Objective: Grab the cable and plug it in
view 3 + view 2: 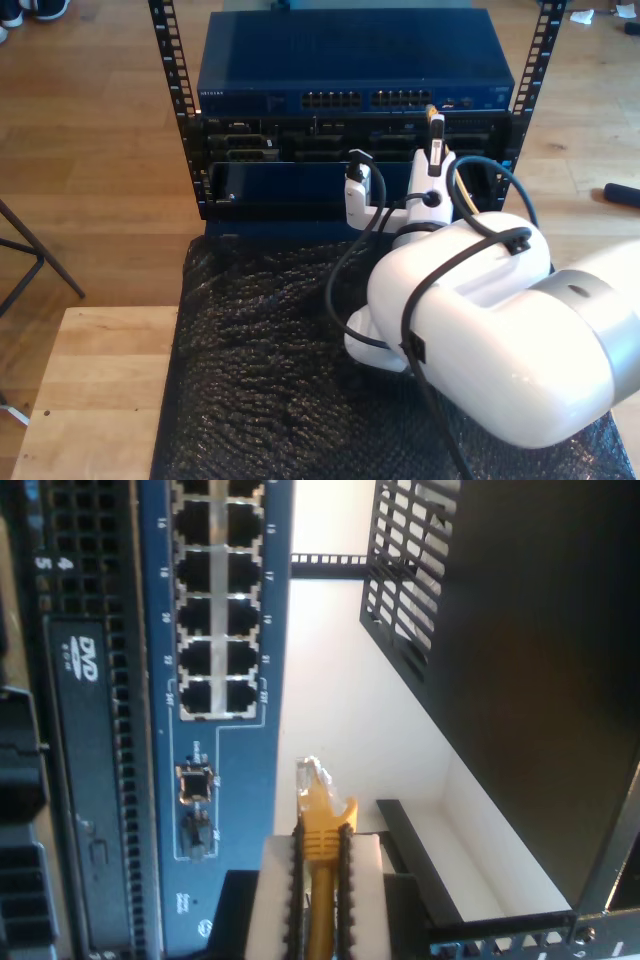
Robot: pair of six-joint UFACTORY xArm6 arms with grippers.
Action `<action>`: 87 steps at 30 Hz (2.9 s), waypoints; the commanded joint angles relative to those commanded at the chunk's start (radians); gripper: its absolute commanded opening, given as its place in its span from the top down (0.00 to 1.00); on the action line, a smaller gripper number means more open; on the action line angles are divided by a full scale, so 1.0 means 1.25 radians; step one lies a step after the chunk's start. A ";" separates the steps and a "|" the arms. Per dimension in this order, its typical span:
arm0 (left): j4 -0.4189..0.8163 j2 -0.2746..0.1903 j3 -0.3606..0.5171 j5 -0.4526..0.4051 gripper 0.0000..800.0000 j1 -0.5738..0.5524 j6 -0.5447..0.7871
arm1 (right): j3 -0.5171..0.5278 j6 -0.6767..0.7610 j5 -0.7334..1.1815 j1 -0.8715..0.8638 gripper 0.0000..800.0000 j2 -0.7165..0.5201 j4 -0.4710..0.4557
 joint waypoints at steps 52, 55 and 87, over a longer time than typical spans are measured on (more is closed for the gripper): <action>0.000 0.000 0.000 0.000 0.00 0.000 0.000 | -0.082 0.063 0.070 -0.037 1.00 0.029 -0.010; 0.000 0.000 0.000 0.000 0.00 -0.001 0.000 | -0.086 0.060 0.072 -0.037 1.00 0.032 -0.011; 0.000 0.000 0.000 0.000 0.00 0.000 0.000 | -0.118 0.053 0.081 -0.042 1.00 0.055 -0.028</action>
